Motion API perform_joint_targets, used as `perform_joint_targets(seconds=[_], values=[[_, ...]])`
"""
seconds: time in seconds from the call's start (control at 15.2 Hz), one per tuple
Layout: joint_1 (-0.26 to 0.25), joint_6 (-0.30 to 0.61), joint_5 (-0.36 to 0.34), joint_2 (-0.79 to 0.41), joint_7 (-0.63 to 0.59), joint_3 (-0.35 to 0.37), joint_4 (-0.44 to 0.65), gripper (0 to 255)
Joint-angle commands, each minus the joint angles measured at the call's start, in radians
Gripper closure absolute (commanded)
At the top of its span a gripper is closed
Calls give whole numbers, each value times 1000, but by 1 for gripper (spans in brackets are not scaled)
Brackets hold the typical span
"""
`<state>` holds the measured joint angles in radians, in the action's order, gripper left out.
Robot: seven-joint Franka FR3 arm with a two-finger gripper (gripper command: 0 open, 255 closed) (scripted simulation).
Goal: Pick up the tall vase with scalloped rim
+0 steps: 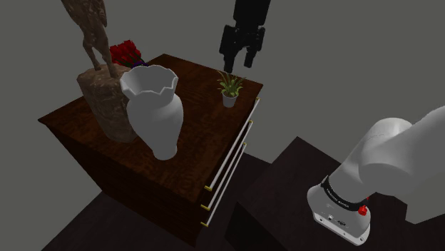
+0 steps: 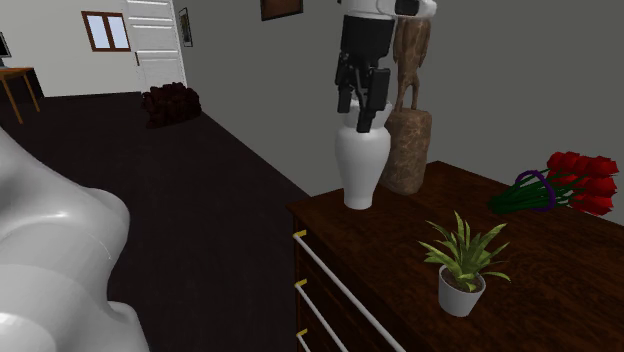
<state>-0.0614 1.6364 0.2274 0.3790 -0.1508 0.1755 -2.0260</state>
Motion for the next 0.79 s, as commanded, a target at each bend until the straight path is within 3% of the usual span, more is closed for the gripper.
perform_joint_targets(seconds=[0.0, 0.73], values=[[-8, 14, 21, -69, -40, 22, 57, 0], [-65, 31, 71, -461, -243, 106, 460, 0]])
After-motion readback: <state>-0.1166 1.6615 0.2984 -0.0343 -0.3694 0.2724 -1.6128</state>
